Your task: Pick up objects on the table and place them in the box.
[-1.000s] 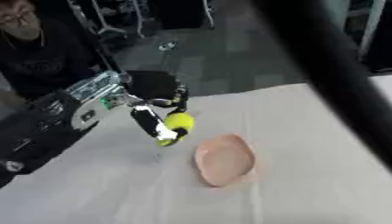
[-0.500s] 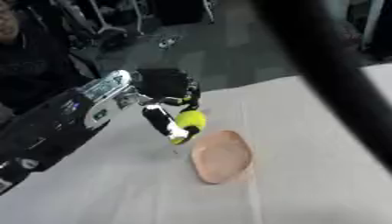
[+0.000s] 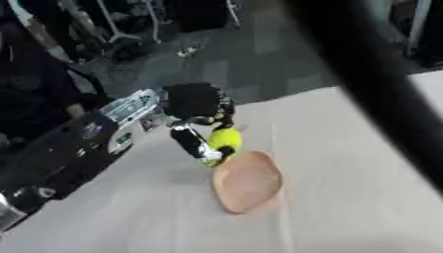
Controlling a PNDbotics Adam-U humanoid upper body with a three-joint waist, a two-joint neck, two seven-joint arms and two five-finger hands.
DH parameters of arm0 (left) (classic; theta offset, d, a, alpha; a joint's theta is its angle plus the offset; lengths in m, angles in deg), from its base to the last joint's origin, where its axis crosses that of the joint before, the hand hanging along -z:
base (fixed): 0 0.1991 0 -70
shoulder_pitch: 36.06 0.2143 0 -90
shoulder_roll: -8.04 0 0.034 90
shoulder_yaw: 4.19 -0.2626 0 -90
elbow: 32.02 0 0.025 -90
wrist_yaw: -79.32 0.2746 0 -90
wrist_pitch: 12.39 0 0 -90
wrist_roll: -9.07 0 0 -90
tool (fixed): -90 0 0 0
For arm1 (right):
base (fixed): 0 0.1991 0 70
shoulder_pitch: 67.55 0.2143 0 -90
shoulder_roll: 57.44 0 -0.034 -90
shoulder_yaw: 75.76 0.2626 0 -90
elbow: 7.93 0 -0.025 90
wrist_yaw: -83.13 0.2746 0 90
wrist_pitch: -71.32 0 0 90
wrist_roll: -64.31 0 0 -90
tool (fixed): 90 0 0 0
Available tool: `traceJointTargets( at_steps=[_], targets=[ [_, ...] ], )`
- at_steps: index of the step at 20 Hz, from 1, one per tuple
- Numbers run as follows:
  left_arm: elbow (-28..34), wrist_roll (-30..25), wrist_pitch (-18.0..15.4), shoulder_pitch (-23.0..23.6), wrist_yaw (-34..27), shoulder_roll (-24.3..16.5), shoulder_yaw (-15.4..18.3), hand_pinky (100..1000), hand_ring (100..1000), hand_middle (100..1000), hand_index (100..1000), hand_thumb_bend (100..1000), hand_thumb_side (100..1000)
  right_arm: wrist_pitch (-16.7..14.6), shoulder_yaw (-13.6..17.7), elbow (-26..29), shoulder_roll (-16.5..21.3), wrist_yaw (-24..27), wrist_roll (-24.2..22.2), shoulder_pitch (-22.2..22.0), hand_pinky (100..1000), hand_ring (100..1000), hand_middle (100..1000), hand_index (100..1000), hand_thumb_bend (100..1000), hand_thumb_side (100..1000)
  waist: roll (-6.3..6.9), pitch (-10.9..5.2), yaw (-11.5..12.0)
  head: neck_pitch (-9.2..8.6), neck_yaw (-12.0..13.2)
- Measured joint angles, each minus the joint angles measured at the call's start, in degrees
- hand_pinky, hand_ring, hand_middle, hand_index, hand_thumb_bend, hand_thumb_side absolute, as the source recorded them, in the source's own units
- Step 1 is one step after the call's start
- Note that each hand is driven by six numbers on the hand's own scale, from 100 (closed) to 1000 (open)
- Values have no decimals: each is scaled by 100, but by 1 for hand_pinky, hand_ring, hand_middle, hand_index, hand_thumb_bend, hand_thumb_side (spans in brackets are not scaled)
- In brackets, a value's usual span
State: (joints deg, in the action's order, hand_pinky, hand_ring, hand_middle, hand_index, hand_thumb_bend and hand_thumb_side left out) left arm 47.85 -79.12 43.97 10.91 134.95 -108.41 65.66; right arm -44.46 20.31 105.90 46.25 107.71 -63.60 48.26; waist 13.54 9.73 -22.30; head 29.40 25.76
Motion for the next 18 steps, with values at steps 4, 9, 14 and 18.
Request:
traceJointTargets(
  at_steps=[4, 9, 14, 18],
  targets=[
    [-208, 225, -59, -37, 234, 110, -11, 100, 230, 396, 510, 100, 891, 39, 12, 0, 1, 70, -39, 48, 261, 445, 452, 534, 100, 1000, 2, 36, -21, -1, 15],
    [-544, -157, 122, -39, 395, 243, -152, 535, 757, 828, 855, 387, 965, 73, 32, 0, 2, 96, -73, 65, 262, 445, 452, 534, 100, 1000, 2, 45, -22, -1, 49],
    [-604, -682, 253, -40, 288, 327, -253, 645, 835, 868, 857, 482, 1000, 93, 33, 0, 16, 108, -93, 65, 260, 445, 453, 535, 100, 1000, 3, 45, -16, -1, 49],
    [-463, -836, 386, -35, 109, 282, -221, 670, 844, 869, 845, 486, 1000, 103, 34, 0, 19, 82, -103, -18, 258, 445, 447, 535, 100, 1000, 0, 36, 85, 7, 48]
  ],
)
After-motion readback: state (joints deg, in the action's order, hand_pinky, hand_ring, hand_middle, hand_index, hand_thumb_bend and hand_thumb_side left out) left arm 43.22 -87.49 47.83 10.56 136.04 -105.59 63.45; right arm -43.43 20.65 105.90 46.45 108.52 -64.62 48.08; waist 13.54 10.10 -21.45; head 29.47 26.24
